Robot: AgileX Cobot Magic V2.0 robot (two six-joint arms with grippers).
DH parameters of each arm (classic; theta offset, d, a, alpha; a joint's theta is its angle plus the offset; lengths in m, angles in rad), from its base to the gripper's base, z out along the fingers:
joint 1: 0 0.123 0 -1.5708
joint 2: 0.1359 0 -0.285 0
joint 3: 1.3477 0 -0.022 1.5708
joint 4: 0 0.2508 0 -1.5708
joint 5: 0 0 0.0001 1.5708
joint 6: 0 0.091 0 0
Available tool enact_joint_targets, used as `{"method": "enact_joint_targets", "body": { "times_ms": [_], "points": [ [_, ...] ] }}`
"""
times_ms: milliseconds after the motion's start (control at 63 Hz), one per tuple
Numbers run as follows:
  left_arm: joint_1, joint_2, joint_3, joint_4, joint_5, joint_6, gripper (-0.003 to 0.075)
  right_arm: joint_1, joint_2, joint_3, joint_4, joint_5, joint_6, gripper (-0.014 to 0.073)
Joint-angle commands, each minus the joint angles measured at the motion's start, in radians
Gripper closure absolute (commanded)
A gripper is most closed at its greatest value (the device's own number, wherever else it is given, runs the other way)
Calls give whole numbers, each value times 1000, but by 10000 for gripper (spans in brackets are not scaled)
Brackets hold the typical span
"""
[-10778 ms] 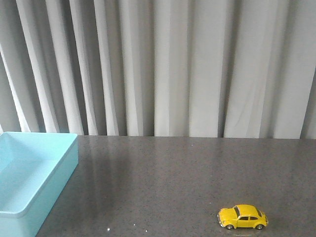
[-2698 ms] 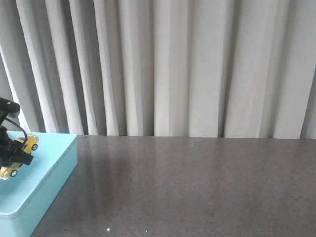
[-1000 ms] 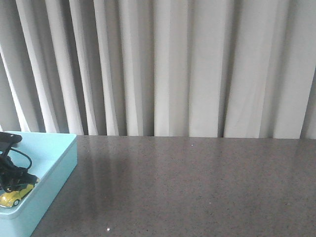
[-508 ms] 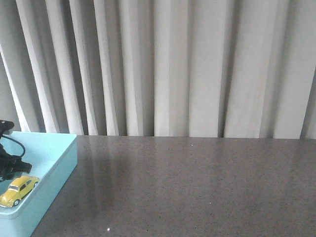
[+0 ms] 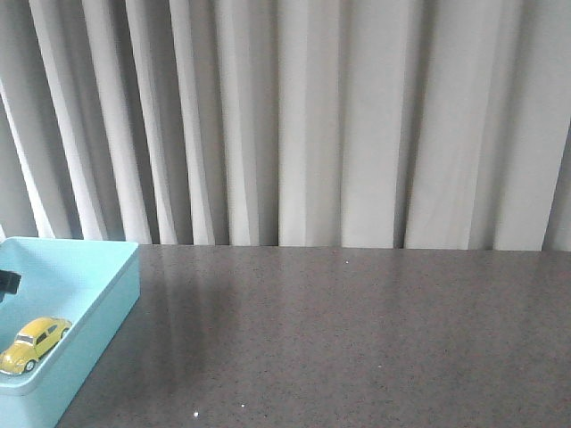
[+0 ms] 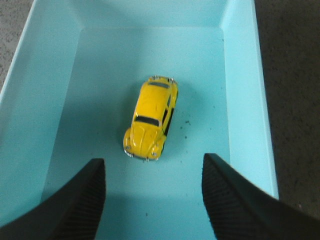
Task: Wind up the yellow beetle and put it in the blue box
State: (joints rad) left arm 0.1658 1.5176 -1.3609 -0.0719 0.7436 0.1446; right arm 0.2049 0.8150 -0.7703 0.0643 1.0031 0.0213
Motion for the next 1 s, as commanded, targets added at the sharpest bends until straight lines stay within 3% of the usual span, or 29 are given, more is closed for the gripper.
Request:
{"method": "enact_joint_targets", "body": {
  "times_ms": [0,159,492,762,984],
  "points": [
    [0,-137,90,-22,-83,-12,294,1,-9,-24,-2,-53,0,15],
    [-12,-318,273,-96,-91,13,294,1,-9,-24,-2,-80,10,15],
    [-155,-650,596,-143,19,85,294,1,-9,-24,-3,-98,9,15],
    [-194,-786,713,-148,51,76,294,1,-9,-24,-4,-96,9,22],
    [-221,-802,744,-144,-20,76,331,1,-9,-24,-4,-92,9,167]
  ]
}}
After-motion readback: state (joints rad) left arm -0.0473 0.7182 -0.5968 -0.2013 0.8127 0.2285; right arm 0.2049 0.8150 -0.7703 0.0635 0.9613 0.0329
